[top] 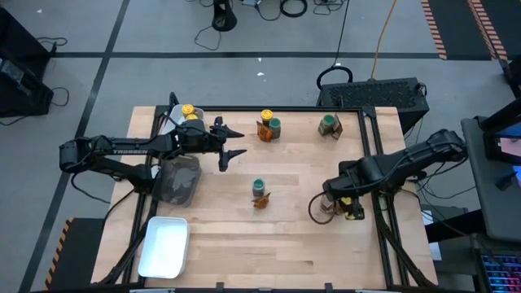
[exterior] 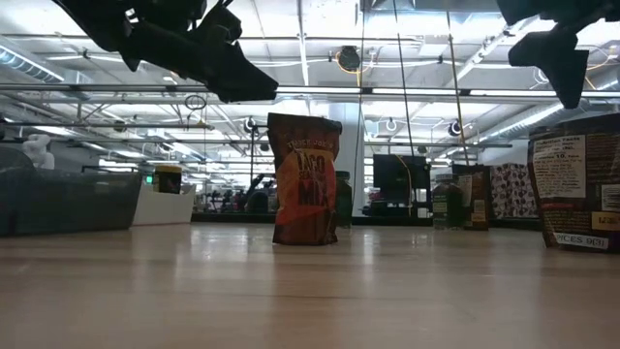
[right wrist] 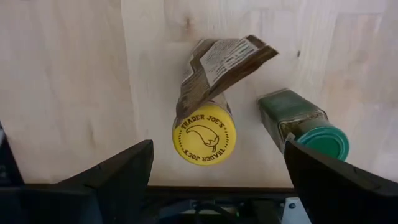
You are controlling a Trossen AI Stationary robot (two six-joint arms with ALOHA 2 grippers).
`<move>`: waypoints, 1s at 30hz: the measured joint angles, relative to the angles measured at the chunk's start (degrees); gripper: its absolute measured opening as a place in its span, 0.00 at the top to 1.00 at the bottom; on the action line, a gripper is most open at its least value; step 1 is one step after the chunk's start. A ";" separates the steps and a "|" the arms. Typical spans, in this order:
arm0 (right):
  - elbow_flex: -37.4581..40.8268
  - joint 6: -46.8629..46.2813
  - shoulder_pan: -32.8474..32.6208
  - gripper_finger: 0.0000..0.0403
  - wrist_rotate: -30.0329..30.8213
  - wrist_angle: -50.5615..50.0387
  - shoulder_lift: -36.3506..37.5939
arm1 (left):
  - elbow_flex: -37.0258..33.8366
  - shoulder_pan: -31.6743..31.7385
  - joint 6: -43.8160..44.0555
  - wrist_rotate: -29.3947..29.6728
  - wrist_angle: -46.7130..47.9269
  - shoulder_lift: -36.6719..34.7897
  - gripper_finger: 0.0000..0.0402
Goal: Sort spices by type
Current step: Put the bottom yellow seasoning bottle into the top white bin
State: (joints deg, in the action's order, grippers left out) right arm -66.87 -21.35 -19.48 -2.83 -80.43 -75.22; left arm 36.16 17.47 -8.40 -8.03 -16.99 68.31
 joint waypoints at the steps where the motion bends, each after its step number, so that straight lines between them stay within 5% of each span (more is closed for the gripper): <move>1: 0.02 0.03 -0.22 0.14 0.00 -0.24 -0.51 | 0.00 0.00 0.00 -0.32 0.00 0.00 0.33; 30: 13.57 3.24 -3.52 0.19 -0.20 11.84 -4.42 | -0.07 0.00 -1.36 -1.77 0.15 0.00 0.33</move>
State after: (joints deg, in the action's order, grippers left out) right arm -53.30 -18.12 -23.00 -3.03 -68.59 -79.64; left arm 36.10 17.47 -9.77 -9.80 -16.84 68.31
